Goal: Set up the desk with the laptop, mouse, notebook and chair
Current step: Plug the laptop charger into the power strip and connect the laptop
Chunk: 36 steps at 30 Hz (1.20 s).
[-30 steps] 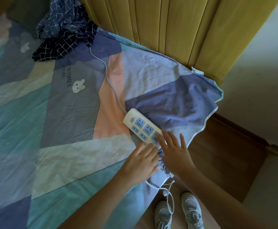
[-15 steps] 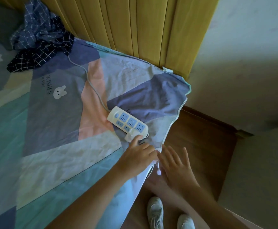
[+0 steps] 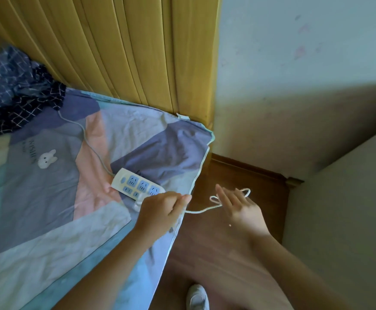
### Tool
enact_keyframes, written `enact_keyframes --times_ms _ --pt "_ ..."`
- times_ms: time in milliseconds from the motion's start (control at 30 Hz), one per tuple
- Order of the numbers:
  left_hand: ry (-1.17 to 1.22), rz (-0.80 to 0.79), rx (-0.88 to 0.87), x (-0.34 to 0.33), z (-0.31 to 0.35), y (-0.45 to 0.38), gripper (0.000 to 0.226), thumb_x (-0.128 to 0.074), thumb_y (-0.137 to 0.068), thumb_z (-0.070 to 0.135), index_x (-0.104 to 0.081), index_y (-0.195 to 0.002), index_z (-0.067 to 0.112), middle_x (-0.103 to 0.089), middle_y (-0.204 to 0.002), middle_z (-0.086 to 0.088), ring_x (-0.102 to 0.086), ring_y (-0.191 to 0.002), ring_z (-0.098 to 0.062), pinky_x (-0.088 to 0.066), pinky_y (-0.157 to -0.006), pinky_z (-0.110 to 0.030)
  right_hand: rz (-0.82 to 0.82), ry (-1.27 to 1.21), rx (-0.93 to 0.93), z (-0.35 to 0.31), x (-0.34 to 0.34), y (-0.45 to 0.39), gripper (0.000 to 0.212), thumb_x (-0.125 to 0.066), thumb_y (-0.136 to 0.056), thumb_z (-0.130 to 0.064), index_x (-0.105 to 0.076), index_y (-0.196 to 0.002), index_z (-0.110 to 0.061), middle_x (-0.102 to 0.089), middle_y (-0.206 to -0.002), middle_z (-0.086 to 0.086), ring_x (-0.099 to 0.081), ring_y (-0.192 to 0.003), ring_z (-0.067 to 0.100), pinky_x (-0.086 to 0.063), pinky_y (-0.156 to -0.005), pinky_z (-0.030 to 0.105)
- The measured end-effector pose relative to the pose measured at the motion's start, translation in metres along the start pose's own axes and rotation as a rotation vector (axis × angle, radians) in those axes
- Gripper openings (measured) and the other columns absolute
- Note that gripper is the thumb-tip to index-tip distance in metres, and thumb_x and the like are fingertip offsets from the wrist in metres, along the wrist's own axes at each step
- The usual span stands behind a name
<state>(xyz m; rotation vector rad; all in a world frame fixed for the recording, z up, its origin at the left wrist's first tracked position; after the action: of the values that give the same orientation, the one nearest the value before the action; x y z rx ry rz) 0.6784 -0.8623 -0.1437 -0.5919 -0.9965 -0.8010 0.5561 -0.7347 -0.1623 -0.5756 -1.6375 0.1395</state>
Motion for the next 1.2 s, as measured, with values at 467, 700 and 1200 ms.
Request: enact_keyframes --times_ms 467,700,1200 --pt "1.389 -0.116 1.071 -0.102 0.122 -0.099 0.027 -0.043 -0.101 0.015 -0.059 -0.089 -0.003 -0.061 -0.074 -0.009 -0.061 -0.057 -0.014 -0.052 -0.061 -0.022 0.020 0.014 -0.161 0.066 0.087 0.015 0.054 -0.053 -0.073 -0.001 -0.057 -0.127 -0.006 -0.056 -0.133 0.011 -0.069 -0.095 0.020 -0.050 -0.044 0.024" --pt "1.099 -0.304 0.310 -0.080 0.207 -0.120 0.027 -0.041 -0.102 0.013 -0.058 -0.122 0.016 -0.074 -0.096 -0.005 -0.070 -0.087 -0.014 -0.052 -0.080 -0.025 -0.202 -0.118 -0.482 0.134 0.126 0.043 0.105 -0.066 -0.058 -0.057 -0.017 -0.147 -0.030 -0.031 -0.152 -0.009 -0.051 -0.123 0.011 -0.053 -0.073 0.030" --pt "0.086 -0.990 -0.302 -0.136 0.234 -0.076 0.028 -0.050 -0.076 -0.012 -0.060 -0.081 0.013 -0.073 -0.080 -0.001 -0.069 -0.077 -0.014 -0.054 -0.074 -0.029 0.522 -1.319 -1.241 0.288 0.173 0.056 0.072 -0.054 -0.093 -0.007 -0.007 -0.148 -0.011 -0.057 -0.107 0.008 -0.067 -0.072 0.021 -0.059 -0.063 0.031"
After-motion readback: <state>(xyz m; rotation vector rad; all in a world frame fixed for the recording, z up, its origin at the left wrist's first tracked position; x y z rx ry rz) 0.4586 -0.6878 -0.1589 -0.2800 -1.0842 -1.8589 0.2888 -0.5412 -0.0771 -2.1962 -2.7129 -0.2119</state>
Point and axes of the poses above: each hand's wrist, its own y-axis away from the middle knuckle, its own x-axis out of the back of the hand, z = x × y, the point moved 8 cm from there along -y, towards the middle knuckle
